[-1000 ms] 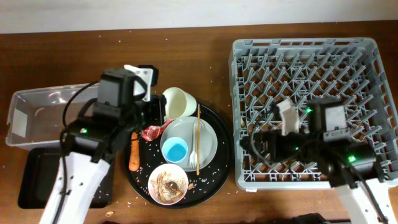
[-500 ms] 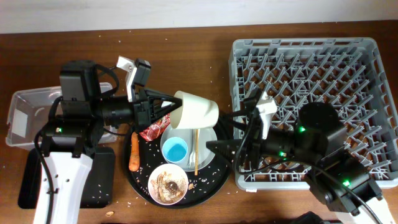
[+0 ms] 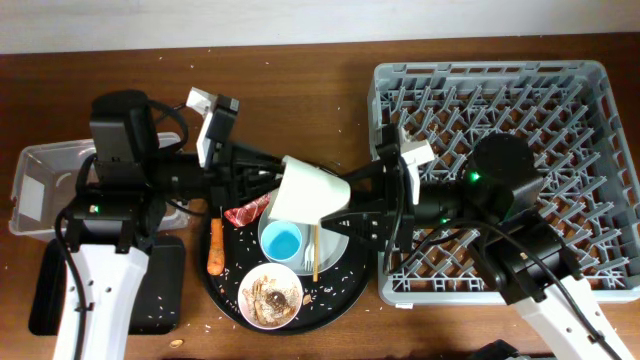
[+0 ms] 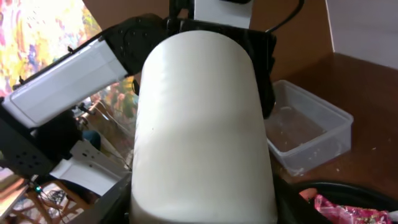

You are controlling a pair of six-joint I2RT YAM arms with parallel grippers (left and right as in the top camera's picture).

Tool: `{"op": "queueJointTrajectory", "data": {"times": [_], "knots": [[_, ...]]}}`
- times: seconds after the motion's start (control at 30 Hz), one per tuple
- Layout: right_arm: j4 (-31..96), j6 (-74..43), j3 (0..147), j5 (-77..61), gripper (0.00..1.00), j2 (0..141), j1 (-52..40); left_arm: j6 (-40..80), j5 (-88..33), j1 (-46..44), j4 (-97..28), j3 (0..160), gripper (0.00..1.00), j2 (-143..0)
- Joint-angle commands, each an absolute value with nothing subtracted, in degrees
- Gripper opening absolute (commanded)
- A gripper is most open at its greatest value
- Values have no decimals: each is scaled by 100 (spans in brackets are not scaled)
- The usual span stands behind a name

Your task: Sort waste into correct bins and load items into the dishwasher rack

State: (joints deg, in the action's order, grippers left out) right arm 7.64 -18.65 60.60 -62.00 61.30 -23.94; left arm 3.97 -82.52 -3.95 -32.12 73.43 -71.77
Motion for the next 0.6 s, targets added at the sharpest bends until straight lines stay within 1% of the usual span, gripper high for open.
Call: {"op": "queueJointTrajectory", "data": {"times": [0.0, 0.03, 0.07, 0.1, 0.13, 0.17, 0.2, 0.23, 0.27, 0.33, 0.37, 0.4, 0.47, 0.53, 0.57], "knots": [[773, -2156, 6119, -6167, 37, 6095, -2152, 338, -8206, -395, -3168, 7419, 36, -7166], [843, -2158, 6121, -6123, 37, 6062, -1997, 338, -8206, -395, -3168, 7419, 52, -7166], [1044, -2176, 6121, -6084, 37, 5942, -1699, 338, -8158, -395, -3168, 7419, 62, -7166], [1275, -2174, 6121, -6082, 37, 5828, -1411, 338, -8077, -395, -3166, 7419, 79, -7166], [1546, -2174, 6121, -6060, 36, 5721, -1081, 338, -7924, -395, -3166, 7419, 84, -7166], [1984, -2174, 6121, -5935, 36, 5610, -648, 336, -7800, -395, -3168, 7419, 87, -7166], [2720, -2134, 6121, -5693, 37, 5485, 27, 338, -7651, -395, -3168, 7419, 96, -7166], [3142, -2128, 6119, -5513, 36, 5452, 405, 336, -7640, -395, -3166, 7419, 98, -7166], [4003, -1905, 6119, -5236, 34, 5443, 1208, 338, -7603, -395, -3173, 7419, 98, -7166], [5028, -1566, 6119, -4488, 33, 5524, 2067, 338, -7603, -395, -3173, 7419, 98, -7166], [5579, -1500, 6119, -3804, 33, 5586, 2493, 338, -7601, -395, -3175, 7419, 98, -7166], [5887, -1466, 6119, -3352, 34, 5627, 2722, 338, -7601, -395, -3175, 7419, 98, -7166], [6473, -1441, 6121, -1940, 34, 5734, 3157, 338, -7601, -395, -3177, 7419, 98, -7166], [6820, -1551, 6119, -744, 34, 5961, 3275, 336, -7557, -397, -3232, 7419, 98, -7166], [6871, -1549, 6119, -504, 34, 6045, 3275, 336, -7555, -397, -3238, 7419, 98, -7166]]}}
